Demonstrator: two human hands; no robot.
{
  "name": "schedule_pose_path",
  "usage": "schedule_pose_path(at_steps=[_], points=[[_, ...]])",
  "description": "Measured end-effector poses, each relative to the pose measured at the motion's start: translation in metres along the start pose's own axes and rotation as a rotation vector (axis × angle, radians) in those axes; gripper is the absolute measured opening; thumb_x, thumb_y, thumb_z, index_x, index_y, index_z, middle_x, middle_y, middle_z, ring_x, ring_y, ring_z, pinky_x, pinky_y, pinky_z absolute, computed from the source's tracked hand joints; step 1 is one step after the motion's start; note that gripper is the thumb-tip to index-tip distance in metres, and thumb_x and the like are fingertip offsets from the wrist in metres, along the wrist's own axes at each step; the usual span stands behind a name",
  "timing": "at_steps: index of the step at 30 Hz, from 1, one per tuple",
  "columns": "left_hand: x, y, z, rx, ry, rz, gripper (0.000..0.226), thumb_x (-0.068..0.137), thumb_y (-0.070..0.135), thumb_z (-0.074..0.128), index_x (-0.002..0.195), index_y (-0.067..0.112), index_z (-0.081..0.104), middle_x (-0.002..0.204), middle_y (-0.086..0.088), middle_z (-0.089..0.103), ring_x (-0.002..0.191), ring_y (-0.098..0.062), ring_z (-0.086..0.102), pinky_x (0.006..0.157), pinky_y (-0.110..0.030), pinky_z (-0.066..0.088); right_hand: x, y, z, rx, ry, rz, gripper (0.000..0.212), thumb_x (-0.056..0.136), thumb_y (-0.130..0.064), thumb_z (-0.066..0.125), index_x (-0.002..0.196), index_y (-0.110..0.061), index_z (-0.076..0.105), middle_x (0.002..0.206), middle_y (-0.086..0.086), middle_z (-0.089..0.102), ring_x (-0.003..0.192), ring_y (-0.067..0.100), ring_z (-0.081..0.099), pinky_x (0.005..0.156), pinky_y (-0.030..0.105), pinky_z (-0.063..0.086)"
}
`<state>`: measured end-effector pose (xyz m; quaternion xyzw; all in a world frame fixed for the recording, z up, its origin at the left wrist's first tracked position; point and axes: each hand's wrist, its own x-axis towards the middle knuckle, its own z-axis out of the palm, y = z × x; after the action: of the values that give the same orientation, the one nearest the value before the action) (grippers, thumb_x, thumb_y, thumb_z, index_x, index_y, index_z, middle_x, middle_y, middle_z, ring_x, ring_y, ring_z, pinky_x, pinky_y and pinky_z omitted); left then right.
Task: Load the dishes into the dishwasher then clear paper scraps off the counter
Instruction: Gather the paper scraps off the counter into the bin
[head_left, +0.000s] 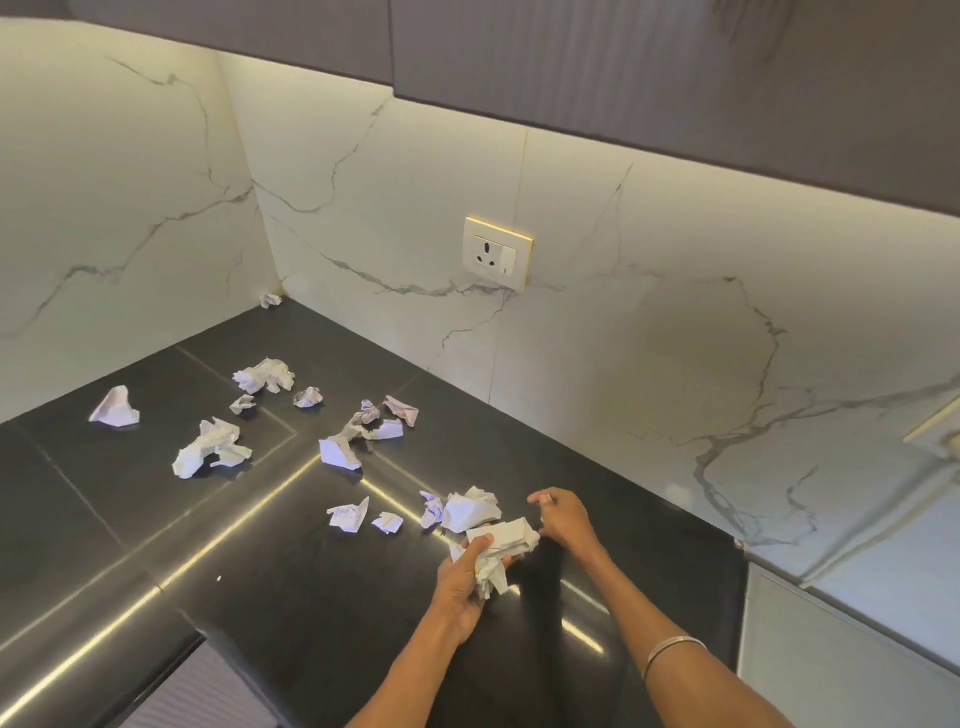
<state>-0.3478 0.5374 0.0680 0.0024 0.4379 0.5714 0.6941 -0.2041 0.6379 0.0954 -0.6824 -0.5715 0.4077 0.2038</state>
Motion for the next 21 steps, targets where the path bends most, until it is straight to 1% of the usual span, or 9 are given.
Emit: schedule_pose_path(at_steps=[3, 5, 7, 9, 11, 13, 16, 18, 21], points=[[-0.012, 0.008, -0.013, 0.016, -0.003, 0.019, 0.039, 0.085, 0.003, 0.070, 0.122, -0.004, 0.060, 0.111, -0.026, 0.070, 0.098, -0.038, 0.070, 0.073, -0.037, 0.062, -0.013, -0.024, 0.017, -0.127, -0.224, -0.050, 0.033, 0.096, -0.013, 0.042, 0.088, -0.024, 0.072, 0.108, 0.000, 0.069, 0.097, 0.016, 0.064, 0.087, 0.030, 0.052], [-0.019, 0.014, -0.025, 0.033, -0.013, 0.030, 0.037, 0.085, 0.003, 0.069, 0.121, -0.004, 0.060, 0.111, -0.027, 0.069, 0.093, -0.037, 0.071, 0.069, -0.037, 0.061, -0.026, -0.034, 0.030, -0.239, -0.362, -0.057, 0.031, 0.096, -0.016, 0.043, 0.095, -0.020, 0.074, 0.105, 0.000, 0.069, 0.096, 0.017, 0.064, 0.085, 0.028, 0.051], [-0.027, 0.017, -0.037, 0.057, 0.000, 0.033, 0.037, 0.085, 0.005, 0.071, 0.119, -0.005, 0.061, 0.110, -0.027, 0.070, 0.091, -0.035, 0.072, 0.071, -0.037, 0.061, -0.039, -0.038, 0.044, -0.308, -0.418, -0.076, 0.034, 0.098, -0.027, 0.041, 0.109, -0.016, 0.072, 0.112, 0.004, 0.066, 0.101, 0.019, 0.062, 0.089, 0.031, 0.050], [-0.034, 0.020, -0.049, 0.086, 0.034, 0.060, 0.044, 0.081, 0.011, 0.076, 0.119, -0.006, 0.062, 0.110, -0.026, 0.070, 0.098, -0.037, 0.070, 0.079, -0.040, 0.060, -0.055, -0.039, 0.057, -0.325, -0.415, -0.074, 0.043, 0.099, -0.043, 0.041, 0.118, -0.014, 0.067, 0.116, 0.005, 0.064, 0.101, 0.019, 0.060, 0.087, 0.030, 0.047], [-0.042, 0.021, -0.061, 0.085, 0.045, 0.108, 0.048, 0.077, 0.017, 0.080, 0.116, -0.007, 0.064, 0.110, -0.025, 0.070, 0.102, -0.036, 0.070, 0.081, -0.040, 0.059, -0.068, -0.042, 0.071, -0.311, -0.416, -0.095, 0.048, 0.094, -0.054, 0.045, 0.108, -0.014, 0.068, 0.105, 0.003, 0.067, 0.093, 0.016, 0.063, 0.083, 0.030, 0.050], [-0.051, 0.023, -0.073, 0.091, 0.050, 0.159, 0.053, 0.075, 0.029, 0.083, 0.114, -0.004, 0.068, 0.113, -0.024, 0.070, 0.105, -0.034, 0.069, 0.091, -0.042, 0.056, -0.076, -0.043, 0.087, -0.294, -0.433, -0.105, 0.052, 0.088, -0.064, 0.046, 0.090, -0.017, 0.068, 0.090, 0.000, 0.069, 0.081, 0.014, 0.065, 0.074, 0.030, 0.055], [-0.064, 0.030, -0.093, 0.134, 0.096, 0.217, 0.065, 0.083, 0.054, 0.071, 0.118, -0.001, 0.067, 0.116, -0.023, 0.069, 0.110, -0.035, 0.066, 0.105, -0.048, 0.048, -0.098, -0.053, 0.106, -0.212, -0.476, -0.085, 0.050, 0.090, -0.061, 0.051, 0.080, -0.013, 0.064, 0.074, 0.000, 0.065, 0.066, 0.013, 0.063, 0.054, 0.021, 0.051], [-0.071, 0.037, -0.106, 0.155, 0.186, 0.238, 0.071, 0.082, 0.063, 0.064, 0.116, 0.000, 0.068, 0.111, -0.023, 0.070, 0.106, -0.036, 0.068, 0.101, -0.049, 0.050, -0.111, -0.057, 0.120, -0.169, -0.469, -0.137, 0.045, 0.092, -0.053, 0.053, 0.077, -0.014, 0.066, 0.069, 0.000, 0.067, 0.062, 0.013, 0.064, 0.053, 0.022, 0.054], [-0.082, 0.048, -0.126, 0.127, 0.314, 0.287, 0.071, 0.076, 0.064, 0.067, 0.111, 0.003, 0.071, 0.103, -0.020, 0.073, 0.099, -0.034, 0.071, 0.094, -0.047, 0.055, -0.124, -0.062, 0.145, -0.160, -0.382, -0.245, 0.040, 0.091, -0.051, 0.051, 0.077, -0.019, 0.068, 0.073, -0.002, 0.070, 0.068, 0.015, 0.064, 0.065, 0.030, 0.055]])
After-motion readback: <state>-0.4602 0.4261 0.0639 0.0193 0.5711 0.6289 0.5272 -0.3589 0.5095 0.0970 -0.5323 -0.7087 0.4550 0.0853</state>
